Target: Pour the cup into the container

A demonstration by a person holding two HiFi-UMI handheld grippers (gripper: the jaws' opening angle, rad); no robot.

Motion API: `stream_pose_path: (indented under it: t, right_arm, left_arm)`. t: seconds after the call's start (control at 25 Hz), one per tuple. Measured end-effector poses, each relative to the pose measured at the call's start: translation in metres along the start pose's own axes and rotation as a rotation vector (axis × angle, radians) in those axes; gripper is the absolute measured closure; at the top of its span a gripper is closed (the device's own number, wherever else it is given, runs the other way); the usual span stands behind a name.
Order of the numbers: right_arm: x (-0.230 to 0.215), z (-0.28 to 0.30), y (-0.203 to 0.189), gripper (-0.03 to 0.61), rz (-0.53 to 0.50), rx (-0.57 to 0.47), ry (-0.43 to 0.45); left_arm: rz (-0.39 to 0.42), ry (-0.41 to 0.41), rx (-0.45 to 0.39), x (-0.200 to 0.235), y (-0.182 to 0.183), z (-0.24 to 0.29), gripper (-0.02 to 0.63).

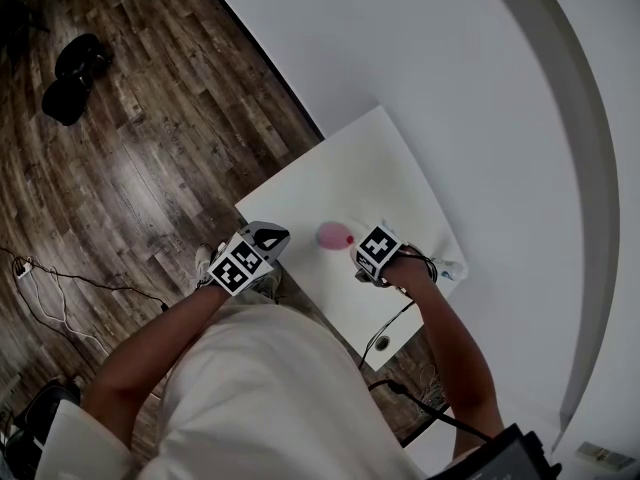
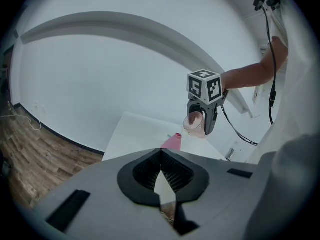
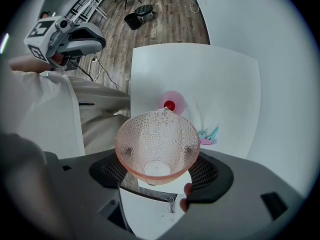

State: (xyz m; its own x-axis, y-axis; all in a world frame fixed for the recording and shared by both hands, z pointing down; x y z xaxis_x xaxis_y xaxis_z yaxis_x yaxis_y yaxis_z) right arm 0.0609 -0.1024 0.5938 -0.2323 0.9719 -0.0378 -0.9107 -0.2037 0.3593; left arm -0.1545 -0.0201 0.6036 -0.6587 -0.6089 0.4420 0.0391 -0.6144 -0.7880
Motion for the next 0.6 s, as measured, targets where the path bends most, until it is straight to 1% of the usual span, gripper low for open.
stream_pose_path:
  t: [0.36, 0.6]
  right_arm:
    - [-0.001, -0.008, 0.002, 0.212, -0.004, 0.009, 0.0]
    - [0.007, -0.009, 0.001, 0.213, -0.009, 0.018, -0.009]
  left_arm:
    - [-0.001, -0.001, 0.001, 0.002, 0.002, -0.004, 0.603]
    - [-0.004, 0.001, 0.0, -0.001, -0.008, -0.008, 0.603]
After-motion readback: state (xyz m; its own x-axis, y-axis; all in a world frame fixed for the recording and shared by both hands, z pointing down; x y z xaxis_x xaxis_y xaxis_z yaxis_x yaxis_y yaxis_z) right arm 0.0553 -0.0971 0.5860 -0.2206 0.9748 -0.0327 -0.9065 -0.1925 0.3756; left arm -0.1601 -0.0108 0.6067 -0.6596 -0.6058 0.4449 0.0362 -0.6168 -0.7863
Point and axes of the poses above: the fingertips, and each gripper's own axes: z forward along the fingers, x to its left, y out of its top, the point moved 5 cm from there along -z, backward along the fingers, and after that the axes turned 9 degrees about -y, right-handed, at the moved point
